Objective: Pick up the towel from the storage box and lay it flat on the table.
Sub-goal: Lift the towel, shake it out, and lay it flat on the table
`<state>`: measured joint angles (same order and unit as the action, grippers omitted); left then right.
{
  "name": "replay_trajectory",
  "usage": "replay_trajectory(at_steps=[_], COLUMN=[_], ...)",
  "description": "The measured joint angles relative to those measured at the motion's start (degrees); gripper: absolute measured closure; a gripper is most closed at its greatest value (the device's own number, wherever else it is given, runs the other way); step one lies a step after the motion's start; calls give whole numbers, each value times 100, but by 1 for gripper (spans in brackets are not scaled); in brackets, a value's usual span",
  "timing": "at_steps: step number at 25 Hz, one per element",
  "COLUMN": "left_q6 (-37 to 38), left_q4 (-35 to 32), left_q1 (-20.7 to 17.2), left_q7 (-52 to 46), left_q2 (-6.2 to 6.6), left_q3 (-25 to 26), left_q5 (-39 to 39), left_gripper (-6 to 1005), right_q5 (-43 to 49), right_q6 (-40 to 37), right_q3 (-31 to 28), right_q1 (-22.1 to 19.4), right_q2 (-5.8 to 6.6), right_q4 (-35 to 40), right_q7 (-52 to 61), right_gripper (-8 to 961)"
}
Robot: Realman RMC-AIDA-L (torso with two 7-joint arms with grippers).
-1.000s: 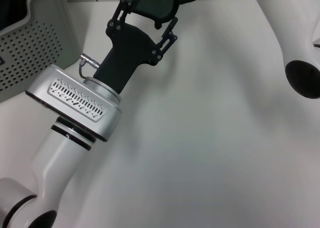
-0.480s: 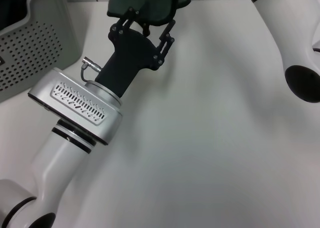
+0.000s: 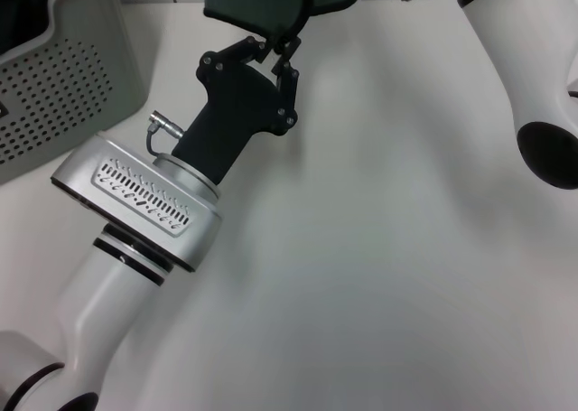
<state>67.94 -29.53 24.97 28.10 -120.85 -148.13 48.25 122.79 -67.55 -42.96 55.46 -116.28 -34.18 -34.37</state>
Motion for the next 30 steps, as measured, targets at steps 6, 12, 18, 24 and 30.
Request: replay_trajectory(at_steps=[6,12,18,24,30], left_q6=[13,78,387,1682,3162], left_q4=[0,-1,22,746,2014], left_q1=[-1,-22,-142,-245,-227], left_q7=[3,-16,-311,-2241,-4353], left_q2=[0,0,27,98,161], left_q3=[-53,-35,-21,64,90], left_q5=[-5,20,10,-13,-157], left_gripper=[915,970,989,995,995], right_q5=[22,215,233,507,1512], right_q6=[-21,-58,-10,254,1103], right_q3=[27,-17,11,-11,-116], right_q1=[-64,-261,-398,-940,-1803], right_q2=[0,0,0,34,75], right_q4=[-4,-133,-153,-500,-1286], right_q7=[0,0,5,8,62], right_gripper=[939,939,939,939,938])
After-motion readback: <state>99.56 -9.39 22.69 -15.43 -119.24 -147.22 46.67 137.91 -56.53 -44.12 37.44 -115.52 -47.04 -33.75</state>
